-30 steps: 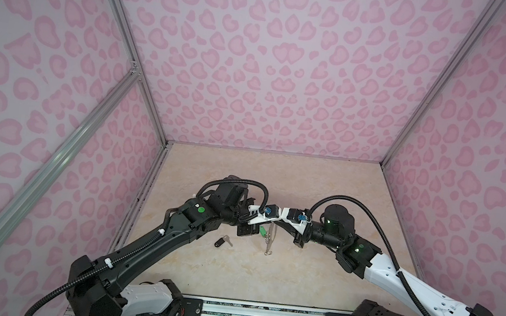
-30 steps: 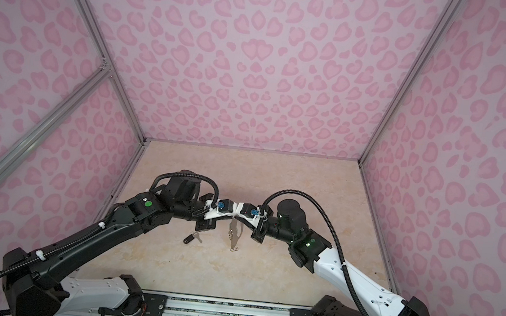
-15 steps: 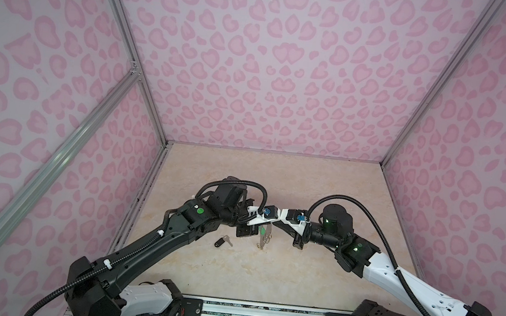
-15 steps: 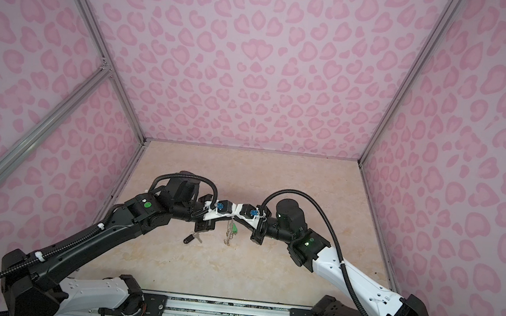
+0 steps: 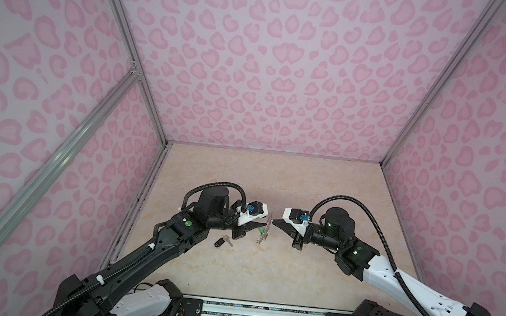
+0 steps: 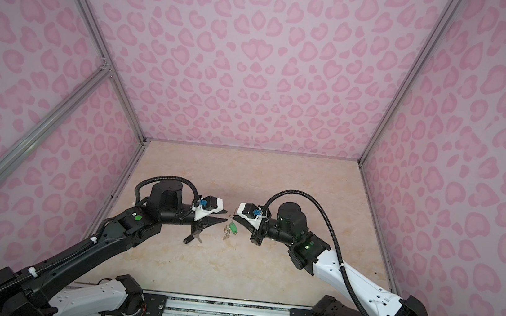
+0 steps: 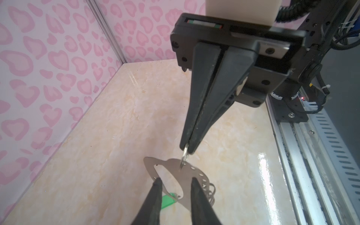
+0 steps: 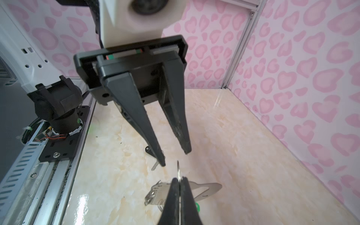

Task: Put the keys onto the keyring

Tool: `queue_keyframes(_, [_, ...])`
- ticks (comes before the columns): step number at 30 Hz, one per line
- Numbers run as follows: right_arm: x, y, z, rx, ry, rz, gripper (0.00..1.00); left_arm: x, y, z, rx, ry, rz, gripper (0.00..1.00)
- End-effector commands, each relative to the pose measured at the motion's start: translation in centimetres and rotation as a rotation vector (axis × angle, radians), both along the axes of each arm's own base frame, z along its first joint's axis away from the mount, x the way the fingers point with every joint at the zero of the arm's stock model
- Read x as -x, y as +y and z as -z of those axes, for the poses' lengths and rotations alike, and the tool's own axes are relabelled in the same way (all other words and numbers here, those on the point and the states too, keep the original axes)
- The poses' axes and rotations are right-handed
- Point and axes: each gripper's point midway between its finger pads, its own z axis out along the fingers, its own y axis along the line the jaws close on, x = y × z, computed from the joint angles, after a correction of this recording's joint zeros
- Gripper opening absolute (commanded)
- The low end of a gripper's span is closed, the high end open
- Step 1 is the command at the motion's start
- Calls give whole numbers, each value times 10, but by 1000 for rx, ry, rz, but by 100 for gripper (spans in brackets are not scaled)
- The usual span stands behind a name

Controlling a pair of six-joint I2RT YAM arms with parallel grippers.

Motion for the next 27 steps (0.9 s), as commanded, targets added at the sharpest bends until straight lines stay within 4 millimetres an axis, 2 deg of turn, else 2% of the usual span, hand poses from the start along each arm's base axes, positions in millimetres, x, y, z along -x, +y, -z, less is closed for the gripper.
queue_keyframes(1, [-1, 6, -20, -77, -44, -20, 0, -1, -5, -22, 117, -33, -2, 26])
queue_keyframes(13, [-1, 11, -22, -81, -33, -41, 0, -1, -3, -23, 126, -34, -5, 20])
queue_keyframes(16, [-1, 11, -21, -82, -28, -47, 0, 0, -5, -25, 128, -35, 3, 13])
queue_keyframes(18, [0, 11, -19, -79, -23, -47, 0, -1, -5, -27, 128, -35, 8, 5])
queue_keyframes(20, [-2, 10, -17, -68, -18, -37, 0, -2, -7, -26, 112, -30, 11, 3])
queue_keyframes(22, [-7, 6, -15, -45, -13, -7, 17, -5, -6, -26, 92, -28, -4, 3])
queue_keyframes(23, [-9, 2, -13, -26, -18, 10, 22, -8, -6, -25, 76, -32, -16, 3])
queue_keyframes(27, [-17, -14, -7, 55, -48, 78, 29, -13, -4, -21, -32, -50, -35, 4])
